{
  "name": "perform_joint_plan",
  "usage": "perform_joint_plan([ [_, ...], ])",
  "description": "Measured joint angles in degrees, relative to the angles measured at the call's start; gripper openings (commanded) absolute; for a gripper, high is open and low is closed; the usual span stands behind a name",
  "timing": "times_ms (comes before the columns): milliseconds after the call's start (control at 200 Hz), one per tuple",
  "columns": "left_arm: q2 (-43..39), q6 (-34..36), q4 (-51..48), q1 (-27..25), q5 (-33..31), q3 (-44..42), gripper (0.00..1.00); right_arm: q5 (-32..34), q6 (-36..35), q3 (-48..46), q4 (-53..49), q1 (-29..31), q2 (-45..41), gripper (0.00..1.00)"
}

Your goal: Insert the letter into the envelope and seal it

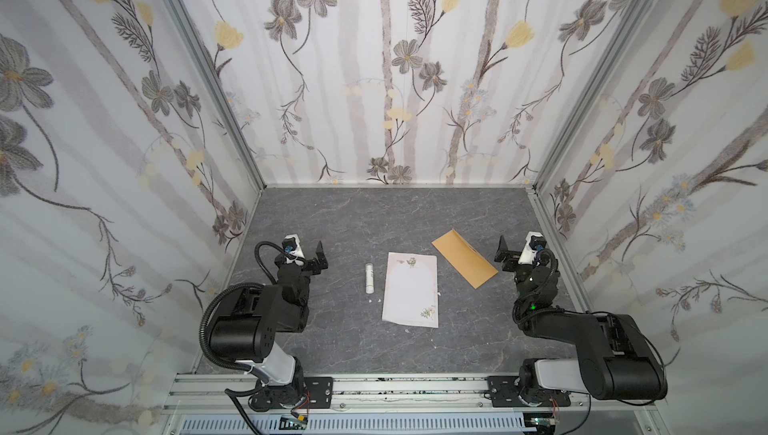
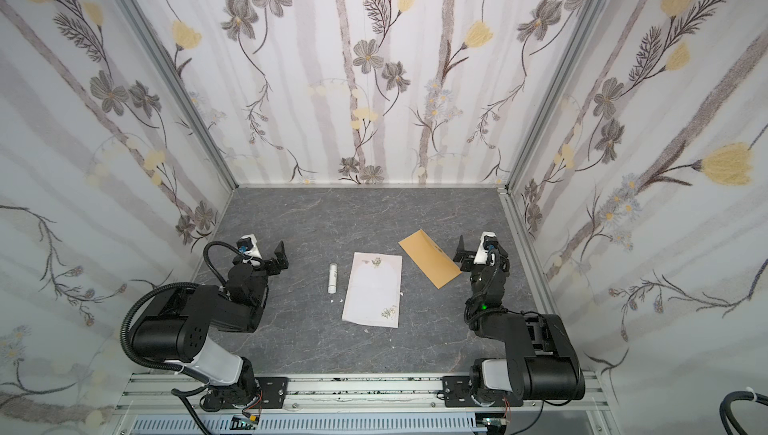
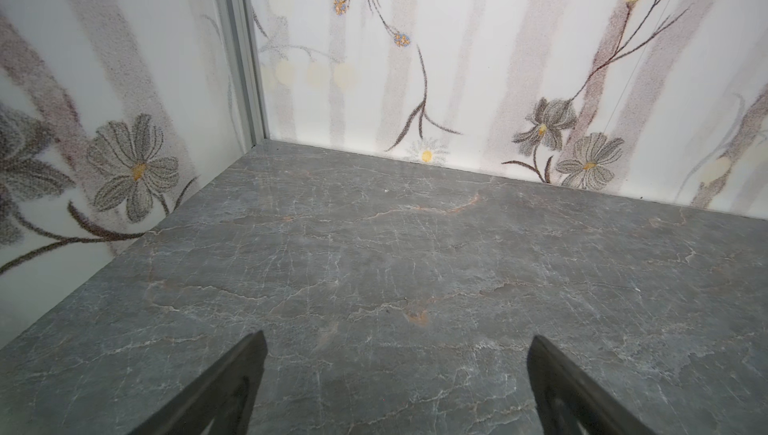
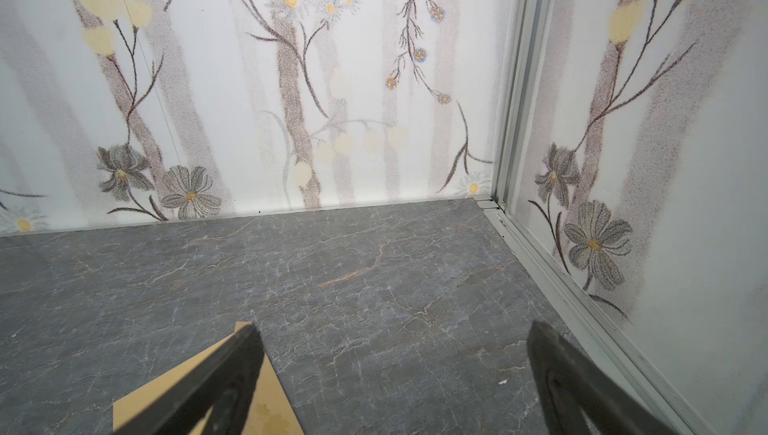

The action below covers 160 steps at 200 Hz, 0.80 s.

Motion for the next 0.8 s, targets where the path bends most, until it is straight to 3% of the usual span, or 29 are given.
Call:
perform_joint_plan([
  [350, 0.0, -0.2, 0.0, 0.0, -0.8, 0.0, 1.0, 0.0, 0.0, 0.0, 0.0, 0.0, 0.0, 1.0],
  [475, 0.0, -0.3, 0.0, 0.0, -1.1, 0.1, 0.92, 0.2, 0.0, 0.0, 0.0, 0.1, -0.2, 0.98],
  [540, -0.7, -0.4, -0.6, -0.1, -2.1, 0.1, 0.89, 3.3, 0.2, 0.2, -1.9, 1.3, -2.4, 0.97],
  [655, -6.5, -0.6, -5.0, -1.1, -5.5, 1.1, 0.85, 10.3, 2.7, 8.6, -16.7, 4.2, -10.6, 0.88],
  [799, -13.2, -2.2, -17.7, -4.7, -10.6, 9.6, 0.83, 18.9, 7.0, 17.4, -32.8, 12.7, -17.1, 0.88],
])
